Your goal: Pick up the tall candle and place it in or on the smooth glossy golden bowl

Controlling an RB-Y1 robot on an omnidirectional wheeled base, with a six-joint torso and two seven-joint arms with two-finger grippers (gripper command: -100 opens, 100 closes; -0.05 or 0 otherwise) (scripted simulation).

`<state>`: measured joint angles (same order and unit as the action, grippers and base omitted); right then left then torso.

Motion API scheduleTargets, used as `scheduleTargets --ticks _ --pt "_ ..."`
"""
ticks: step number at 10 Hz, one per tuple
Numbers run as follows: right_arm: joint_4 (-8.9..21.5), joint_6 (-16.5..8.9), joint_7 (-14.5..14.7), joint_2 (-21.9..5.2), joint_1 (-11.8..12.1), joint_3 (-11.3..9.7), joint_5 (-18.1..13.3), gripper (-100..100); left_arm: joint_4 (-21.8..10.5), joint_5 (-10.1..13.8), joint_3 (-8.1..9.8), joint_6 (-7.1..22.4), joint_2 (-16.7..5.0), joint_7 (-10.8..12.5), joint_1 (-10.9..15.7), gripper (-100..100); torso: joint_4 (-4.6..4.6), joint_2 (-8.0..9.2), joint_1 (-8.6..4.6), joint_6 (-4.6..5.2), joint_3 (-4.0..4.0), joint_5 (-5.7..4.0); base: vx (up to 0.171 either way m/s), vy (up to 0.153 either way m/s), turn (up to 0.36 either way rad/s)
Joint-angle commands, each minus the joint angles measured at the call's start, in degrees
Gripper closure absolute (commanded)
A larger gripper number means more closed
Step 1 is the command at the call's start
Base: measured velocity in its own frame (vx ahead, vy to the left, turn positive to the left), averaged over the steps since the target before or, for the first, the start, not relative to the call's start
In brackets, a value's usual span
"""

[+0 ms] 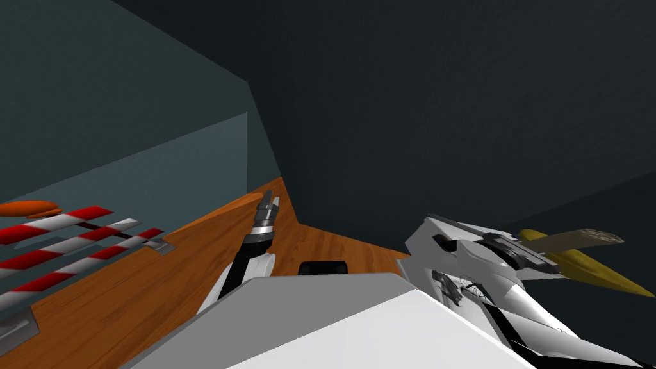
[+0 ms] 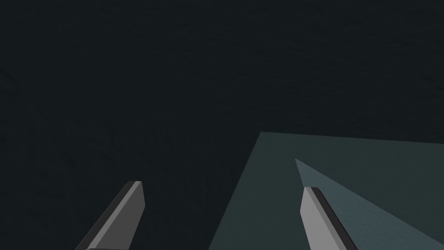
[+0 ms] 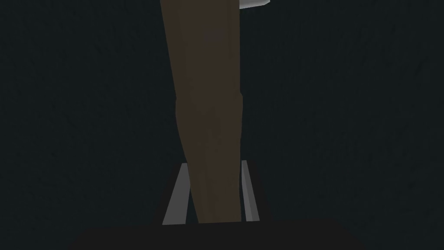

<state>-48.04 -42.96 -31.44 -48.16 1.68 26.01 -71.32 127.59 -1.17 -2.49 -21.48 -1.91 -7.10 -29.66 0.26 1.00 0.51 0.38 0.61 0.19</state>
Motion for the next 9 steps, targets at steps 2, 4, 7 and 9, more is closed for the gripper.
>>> scheduleTargets --ticks 2,4,7,9 --pt "0.84 1.66 2.01 -1.83 0.38 0.58 0.88 100 0.00 0.00 0.02 0.00 -0.02 0.00 -0.01 0 -0.05 -0.30 -0.63 -0.01 -0.16 -0.08 0.005 -0.185 -0.101" --pt "1.61 2.52 3.00 -2.84 0.62 1.00 1.42 100 0.00 0.00 0.02 0.00 -0.03 0.00 -0.03 0 -0.24 -1.04 -1.12 -0.23 -0.60 -0.30 0.112 -0.222 -0.022" --pt "2.95 3.90 4.69 -4.65 1.06 1.87 2.45 100 0.00 0.00 0.03 0.00 -0.03 0.00 -0.03 0 -0.36 -1.42 -1.44 -0.28 -0.85 -0.36 0.139 -0.250 -0.056" --pt "3.87 4.81 5.84 -5.95 1.36 2.52 3.20 100 0.00 0.00 0.03 0.00 -0.03 0.00 -0.03 0 -0.39 -1.48 -1.50 -0.33 -0.90 -0.36 0.126 -0.263 -0.048"
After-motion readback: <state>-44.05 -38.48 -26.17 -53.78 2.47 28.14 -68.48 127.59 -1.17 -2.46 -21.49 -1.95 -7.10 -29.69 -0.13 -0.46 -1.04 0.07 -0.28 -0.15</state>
